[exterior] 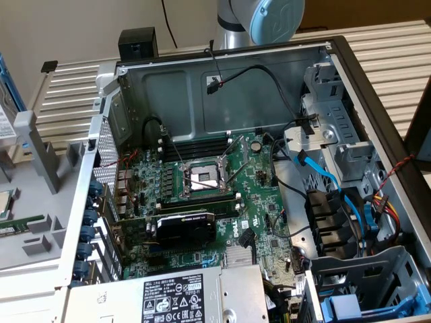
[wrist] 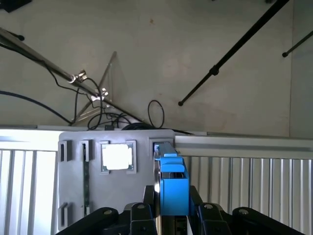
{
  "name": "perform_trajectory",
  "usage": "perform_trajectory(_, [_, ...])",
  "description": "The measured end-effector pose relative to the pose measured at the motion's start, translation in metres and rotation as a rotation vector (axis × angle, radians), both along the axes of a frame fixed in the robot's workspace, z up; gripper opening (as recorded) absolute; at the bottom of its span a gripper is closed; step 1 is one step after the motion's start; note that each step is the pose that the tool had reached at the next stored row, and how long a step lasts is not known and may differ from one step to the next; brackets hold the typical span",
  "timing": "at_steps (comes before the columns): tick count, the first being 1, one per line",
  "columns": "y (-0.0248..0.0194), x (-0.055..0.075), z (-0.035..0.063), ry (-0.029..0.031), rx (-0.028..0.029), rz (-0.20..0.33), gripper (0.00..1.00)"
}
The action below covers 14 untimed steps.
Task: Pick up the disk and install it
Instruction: 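Pick up the disk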
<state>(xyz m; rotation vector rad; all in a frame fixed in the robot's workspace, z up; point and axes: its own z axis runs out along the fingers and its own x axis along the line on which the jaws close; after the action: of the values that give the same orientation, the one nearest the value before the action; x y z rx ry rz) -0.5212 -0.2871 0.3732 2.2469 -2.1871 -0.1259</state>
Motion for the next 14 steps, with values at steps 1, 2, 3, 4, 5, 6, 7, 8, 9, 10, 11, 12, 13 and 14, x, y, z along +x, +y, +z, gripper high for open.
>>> perform_trajectory(1, [0.0002, 0.0, 0.002, -0.0001, -0.0005, 0.0, 0.37])
perform_trajectory(2, [0.0005, 0.0, 0.004, -0.0002, -0.001, 0.0, 0.37])
perform_trajectory(3, [0.0007, 0.0, 0.0061, -0.0002, -0.0015, 0.0, 0.37])
perform_trajectory(4, [0.001, 0.0, 0.0081, -0.0002, -0.0018, 0.0, 0.37])
perform_trajectory(5, [0.0012, 0.001, 0.0101, -0.0004, -0.0021, 0.0, 0.37])
perform_trajectory(6, [0.0015, 0.002, 0.012, -0.0005, -0.0023, 0.0, 0.37])
perform_trajectory(7, [0.0018, 0.003, 0.0137, -0.0006, -0.0025, 0.0, 0.37])
perform_trajectory(8, [0.002, 0.004, 0.015, -0.0006, -0.0028, 0.0, 0.37])
perform_trajectory(9, [0.0024, 0.005, 0.0167, -0.0005, -0.0029, 0.0, 0.37])
perform_trajectory(10, [0.0029, 0.007, 0.0184, -0.0004, -0.0032, 0.0, 0.37])
perform_trajectory(11, [0.0035, 0.008, 0.0203, -0.0004, -0.0033, 0.0, 0.37])
perform_trajectory(12, [0.0042, 0.009, 0.0219, -0.0005, -0.0034, 0.0, 0.37])
perform_trajectory(13, [0.0049, 0.011, 0.0235, -0.0005, -0.0034, 0.0, 0.37])
perform_trajectory(14, [0.0055, 0.012, 0.0251, -0.0004, -0.0035, 0.0, 0.37])
